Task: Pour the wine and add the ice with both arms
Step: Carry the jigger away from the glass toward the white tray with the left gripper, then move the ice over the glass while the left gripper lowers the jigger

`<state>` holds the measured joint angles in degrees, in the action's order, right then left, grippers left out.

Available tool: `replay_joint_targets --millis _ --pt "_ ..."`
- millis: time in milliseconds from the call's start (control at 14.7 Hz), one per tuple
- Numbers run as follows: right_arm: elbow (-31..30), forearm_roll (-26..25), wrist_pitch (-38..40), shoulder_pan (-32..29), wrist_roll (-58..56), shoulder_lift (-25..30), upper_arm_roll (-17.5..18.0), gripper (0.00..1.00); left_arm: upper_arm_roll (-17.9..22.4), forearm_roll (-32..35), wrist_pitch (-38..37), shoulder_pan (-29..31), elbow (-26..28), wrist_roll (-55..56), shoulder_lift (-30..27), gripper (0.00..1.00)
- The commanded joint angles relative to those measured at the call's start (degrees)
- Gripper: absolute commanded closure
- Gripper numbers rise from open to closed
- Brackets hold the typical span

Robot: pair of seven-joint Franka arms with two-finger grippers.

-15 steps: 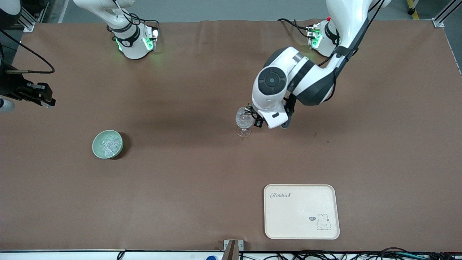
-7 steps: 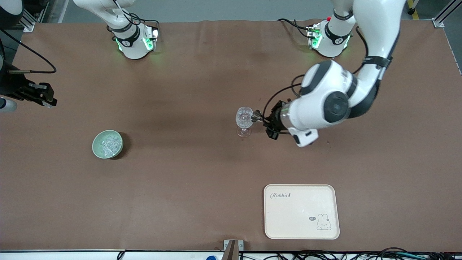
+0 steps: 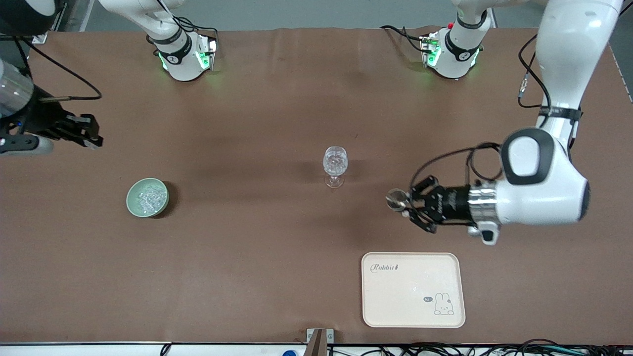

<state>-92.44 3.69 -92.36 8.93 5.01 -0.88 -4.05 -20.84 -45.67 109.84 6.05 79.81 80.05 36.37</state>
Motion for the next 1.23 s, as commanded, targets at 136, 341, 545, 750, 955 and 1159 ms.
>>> replay_joint_targets --millis 136,341,545,750,955,1159 --pt "0.86 0.62 -5.27 9.86 12.45 -4.04 -0.34 0.96 -0.43 -12.5 6.6 3.44 -4.57 -4.73 8.97 0.98" --pt "1.74 0.71 -10.54 18.2 24.74 -7.99 -0.34 0.96 -0.43 -14.54 9.77 4.67 -7.73 -10.68 15.12 0.97" --pt "5.59 0.53 -12.14 25.33 34.17 -13.78 -0.34 0.96 -0.43 -16.99 13.19 5.73 -8.44 -18.24 18.47 0.97" --pt "11.65 0.44 -12.23 30.61 41.46 -20.28 -0.34 0.96 -0.43 -18.23 16.54 5.91 -8.53 -23.7 20.75 0.97" --pt "16.06 0.44 -13.45 34.91 47.97 -25.91 -0.34 0.96 -0.43 -18.58 17.34 6.87 -10.55 -28.1 24.7 0.97" --pt "16.42 0.44 -19.68 38.52 53.51 -29.0 -0.34 0.97 -0.43 -21.13 17.51 6.61 -13.27 -28.2 28.14 0.97"
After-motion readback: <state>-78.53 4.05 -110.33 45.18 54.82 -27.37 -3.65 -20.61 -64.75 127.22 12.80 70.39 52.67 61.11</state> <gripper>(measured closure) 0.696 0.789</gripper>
